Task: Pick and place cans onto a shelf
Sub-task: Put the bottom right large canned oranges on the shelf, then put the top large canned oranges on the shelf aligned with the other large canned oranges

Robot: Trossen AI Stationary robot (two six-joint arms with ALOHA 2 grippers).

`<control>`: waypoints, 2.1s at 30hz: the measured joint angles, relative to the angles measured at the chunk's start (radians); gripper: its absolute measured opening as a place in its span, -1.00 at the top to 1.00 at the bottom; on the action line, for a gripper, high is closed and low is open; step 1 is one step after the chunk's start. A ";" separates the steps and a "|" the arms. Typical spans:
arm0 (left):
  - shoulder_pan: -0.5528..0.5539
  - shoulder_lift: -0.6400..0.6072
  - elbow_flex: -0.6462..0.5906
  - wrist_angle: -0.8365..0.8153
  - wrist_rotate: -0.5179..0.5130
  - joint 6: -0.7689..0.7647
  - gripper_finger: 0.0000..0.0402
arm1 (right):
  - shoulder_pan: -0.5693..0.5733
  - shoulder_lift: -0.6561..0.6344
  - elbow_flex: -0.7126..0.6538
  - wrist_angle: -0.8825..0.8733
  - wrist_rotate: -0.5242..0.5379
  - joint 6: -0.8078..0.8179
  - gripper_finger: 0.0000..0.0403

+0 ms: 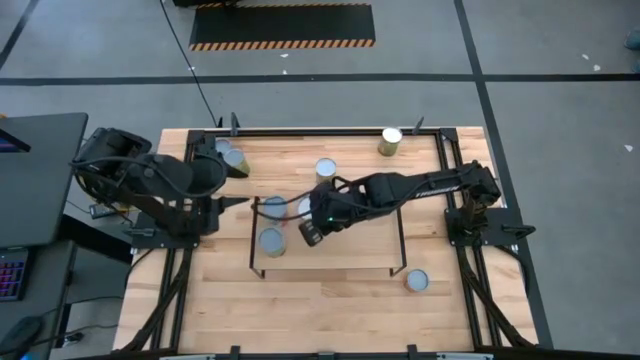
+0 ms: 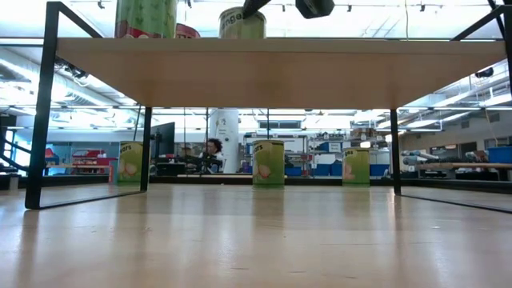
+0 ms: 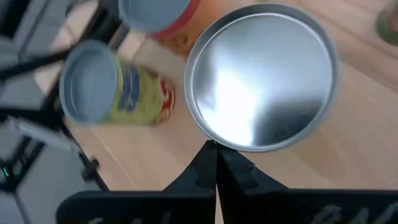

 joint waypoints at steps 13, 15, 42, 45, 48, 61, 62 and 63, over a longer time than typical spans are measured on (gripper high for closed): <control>0.000 -0.013 -0.001 -0.007 0.047 0.023 -0.15 | -0.006 -0.006 0.006 -0.091 -0.053 -0.012 0.99; 0.000 -0.019 -0.001 -0.006 0.041 0.021 -0.15 | -0.013 -0.017 0.029 -0.141 -0.057 -0.032 0.99; 0.261 -0.016 -0.004 0.456 -0.083 0.274 -0.15 | -0.374 -0.346 -0.025 -0.544 0.381 -0.260 0.52; 0.295 -0.011 -0.011 0.436 -0.081 0.265 -0.15 | -0.477 -0.373 -0.100 -0.532 0.334 -0.377 0.26; 0.317 -0.013 -0.011 0.400 -0.080 0.208 -0.15 | -0.606 -0.409 -0.197 -0.467 0.228 -0.563 0.01; 0.342 -0.013 -0.011 0.357 -0.149 -0.022 -0.15 | -1.013 -0.357 -0.573 -0.027 -0.122 -1.308 -0.96; 0.342 -0.013 -0.011 0.356 -0.151 -0.035 -0.15 | -1.025 -0.341 -0.579 -0.005 -0.129 -1.353 -0.94; 0.342 -0.013 -0.011 0.356 -0.156 -0.045 -0.15 | -1.036 -0.324 -0.583 0.014 -0.136 -1.391 -0.93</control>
